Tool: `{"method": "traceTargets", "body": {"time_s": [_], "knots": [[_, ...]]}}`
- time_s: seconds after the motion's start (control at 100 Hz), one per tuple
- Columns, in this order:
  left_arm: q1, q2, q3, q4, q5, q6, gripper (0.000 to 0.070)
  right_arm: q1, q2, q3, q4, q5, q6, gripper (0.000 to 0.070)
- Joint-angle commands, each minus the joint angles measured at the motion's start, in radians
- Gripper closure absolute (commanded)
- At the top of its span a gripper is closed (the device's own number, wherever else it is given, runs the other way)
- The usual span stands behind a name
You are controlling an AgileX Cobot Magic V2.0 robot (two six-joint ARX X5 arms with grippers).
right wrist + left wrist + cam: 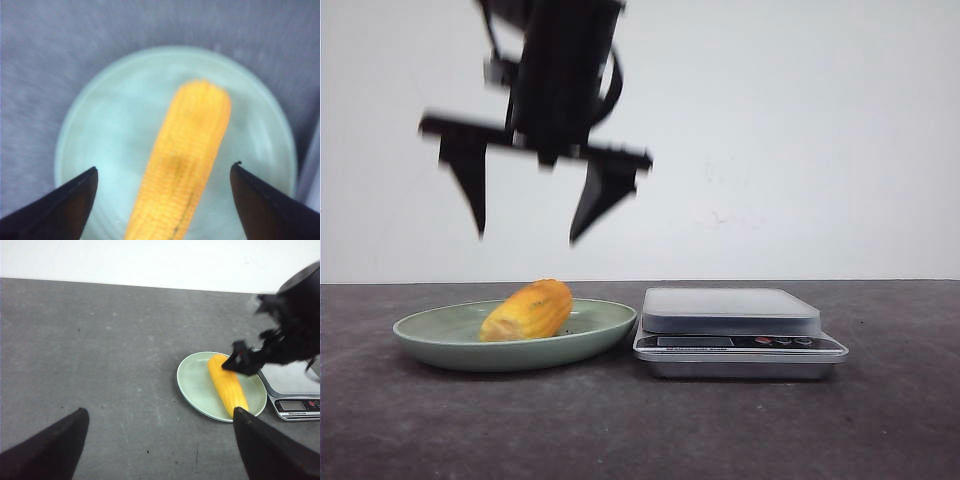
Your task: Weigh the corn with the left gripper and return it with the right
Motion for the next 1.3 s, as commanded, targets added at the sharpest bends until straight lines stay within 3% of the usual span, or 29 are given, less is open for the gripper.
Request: {"method": "traceTargets", "body": {"time_s": [0.0, 0.07, 0.48, 0.78, 1.06, 1.29], "knots": [[-0.008, 0.003, 0.009, 0.012, -0.004, 0.010, 0.0149, -0.002, -0.035, 0.026, -0.003, 0.001, -0.077, 0.0209], [-0.008, 0.003, 0.009, 0.012, -0.004, 0.010, 0.0150, -0.027, -0.083, 0.026, -0.020, 0.001, -0.132, 0.0255], [-0.008, 0.003, 0.009, 0.012, -0.005, 0.010, 0.0150, -0.302, -0.363, 0.026, -0.210, 0.000, -0.367, 0.0255], [-0.008, 0.003, 0.009, 0.016, -0.005, 0.010, 0.0149, -0.539, -0.636, 0.026, -0.305, -0.052, -0.404, 0.0255], [-0.008, 0.003, 0.009, 0.042, -0.004, 0.009, 0.0150, -0.561, -0.869, 0.006, -0.415, -0.015, -0.433, 0.0255], [-0.008, 0.003, 0.009, 0.033, -0.001, 0.006, 0.0150, -0.561, -1.129, -0.134, -0.469, -0.007, -0.399, 0.0255]]}}
